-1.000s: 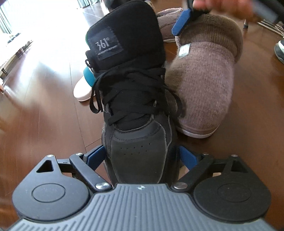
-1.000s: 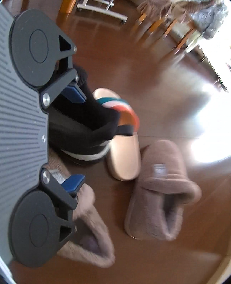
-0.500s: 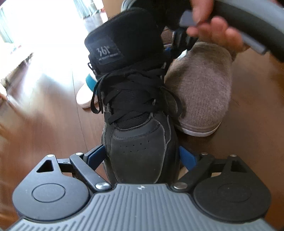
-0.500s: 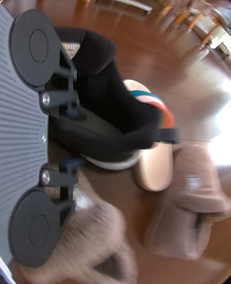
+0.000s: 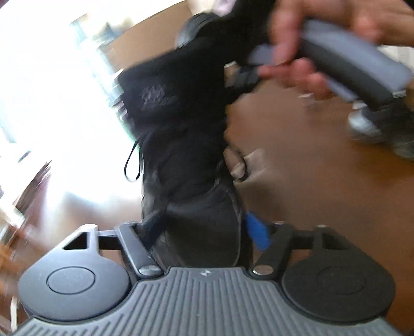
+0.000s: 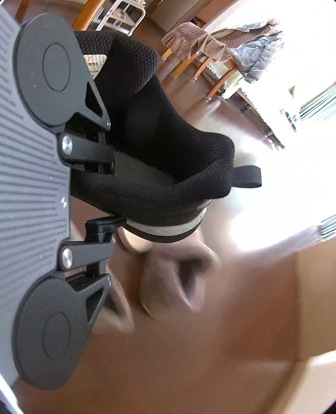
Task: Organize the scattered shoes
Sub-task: 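Carry both black high-tops beside the pink boots, set them down and release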
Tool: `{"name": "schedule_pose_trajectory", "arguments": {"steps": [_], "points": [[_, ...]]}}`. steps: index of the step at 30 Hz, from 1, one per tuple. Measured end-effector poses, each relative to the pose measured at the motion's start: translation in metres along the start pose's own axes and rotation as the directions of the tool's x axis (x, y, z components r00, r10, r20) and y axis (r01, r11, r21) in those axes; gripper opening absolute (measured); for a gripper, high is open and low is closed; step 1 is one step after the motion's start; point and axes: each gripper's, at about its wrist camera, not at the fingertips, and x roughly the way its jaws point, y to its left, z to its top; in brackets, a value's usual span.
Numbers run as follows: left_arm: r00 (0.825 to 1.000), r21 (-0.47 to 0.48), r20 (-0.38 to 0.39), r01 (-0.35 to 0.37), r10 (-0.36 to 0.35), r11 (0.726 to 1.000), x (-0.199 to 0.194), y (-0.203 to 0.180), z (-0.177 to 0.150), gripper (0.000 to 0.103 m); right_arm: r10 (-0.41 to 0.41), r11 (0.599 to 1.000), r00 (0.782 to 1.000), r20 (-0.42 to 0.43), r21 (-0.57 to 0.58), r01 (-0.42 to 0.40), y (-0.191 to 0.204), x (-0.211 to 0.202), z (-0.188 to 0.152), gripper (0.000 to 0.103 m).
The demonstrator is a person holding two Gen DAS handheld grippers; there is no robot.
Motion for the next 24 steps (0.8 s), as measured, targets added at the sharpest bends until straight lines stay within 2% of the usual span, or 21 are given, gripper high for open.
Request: {"name": "schedule_pose_trajectory", "arguments": {"steps": [3, 4, 6, 9, 10, 11, 12, 13, 14, 15, 16, 18, 19, 20, 22, 23, 24], "points": [[0.992, 0.067, -0.005, 0.125, -0.125, 0.990, 0.006, -0.053, 0.022, 0.064, -0.089, 0.994, 0.992, -0.084, -0.066, 0.084, -0.052, -0.024, -0.009, 0.018], [0.986, 0.097, -0.024, 0.164, -0.162, 0.982, 0.013, -0.078, 0.026, 0.064, -0.121, 0.989, 0.985, -0.122, -0.102, 0.108, -0.069, -0.029, -0.019, 0.018], [0.974, 0.093, -0.072, 0.220, -0.214, 0.971, 0.023, -0.105, 0.027, 0.064, -0.175, 0.975, 0.967, -0.184, -0.166, 0.145, -0.095, -0.030, -0.036, 0.017], [0.956, 0.047, -0.137, 0.269, -0.261, 0.962, 0.033, -0.129, 0.022, 0.064, -0.276, 0.934, 0.912, -0.304, -0.310, 0.179, -0.148, -0.002, -0.084, 0.017], [0.947, 0.009, -0.163, 0.280, -0.275, 0.960, 0.036, -0.128, 0.017, 0.064, -0.293, 0.922, 0.906, -0.307, -0.340, 0.183, -0.153, 0.002, -0.092, 0.019], [0.936, -0.043, -0.193, 0.291, -0.294, 0.956, 0.039, -0.125, 0.012, 0.065, -0.357, 0.872, 0.896, -0.265, -0.438, 0.218, -0.172, 0.010, -0.115, 0.021], [0.924, -0.094, -0.221, 0.299, -0.313, 0.950, 0.043, -0.121, 0.006, 0.065, -0.351, 0.887, 0.905, -0.241, -0.396, 0.238, -0.183, 0.005, -0.114, 0.026], [0.917, -0.139, -0.233, 0.298, -0.323, 0.944, 0.047, -0.114, 0.006, 0.065, -0.327, 0.925, 0.913, -0.244, -0.280, 0.256, -0.196, -0.004, -0.110, 0.040], [0.915, -0.179, -0.235, 0.291, -0.328, 0.940, 0.052, -0.106, 0.008, 0.065, -0.314, 0.942, 0.920, -0.235, -0.193, 0.273, -0.204, -0.014, -0.110, 0.045], [0.913, -0.220, -0.236, 0.283, -0.333, 0.934, 0.056, -0.097, 0.011, 0.065, -0.303, 0.952, 0.928, -0.216, -0.110, 0.286, -0.213, -0.027, -0.112, 0.055], [0.911, -0.260, -0.238, 0.275, -0.337, 0.926, 0.061, -0.089, 0.014, 0.064, -0.297, 0.954, 0.945, -0.134, -0.074, 0.289, -0.217, -0.055, -0.121, 0.075], [0.907, -0.338, -0.240, 0.257, -0.347, 0.906, 0.070, -0.072, 0.019, 0.065, -0.314, 0.943, 0.949, -0.006, -0.121, 0.311, -0.211, -0.103, -0.147, 0.078], [0.905, -0.376, -0.241, 0.247, -0.352, 0.893, 0.075, -0.064, 0.022, 0.066, -0.328, 0.936, 0.944, 0.039, -0.122, 0.331, -0.209, -0.125, -0.159, 0.089], [0.903, -0.404, -0.237, 0.244, -0.358, 0.882, 0.078, -0.059, 0.028, 0.067, -0.342, 0.929, 0.937, 0.077, -0.122, 0.349, -0.207, -0.145, -0.172, 0.094], [0.891, -0.496, -0.206, 0.261, -0.405, 0.828, 0.094, -0.055, 0.051, 0.070, -0.371, 0.919, 0.927, 0.047, -0.123, 0.374, -0.205, -0.167, -0.189, 0.098], [0.886, -0.517, -0.196, 0.270, -0.420, 0.812, 0.102, -0.056, 0.055, 0.071, -0.385, 0.914, 0.922, 0.032, -0.129, 0.386, -0.203, -0.177, -0.197, 0.097], [0.874, -0.547, -0.184, 0.289, -0.450, 0.786, 0.117, -0.060, 0.065, 0.073, -0.396, 0.904, 0.918, 0.011, -0.172, 0.392, -0.201, -0.178, -0.204, 0.097]]}}
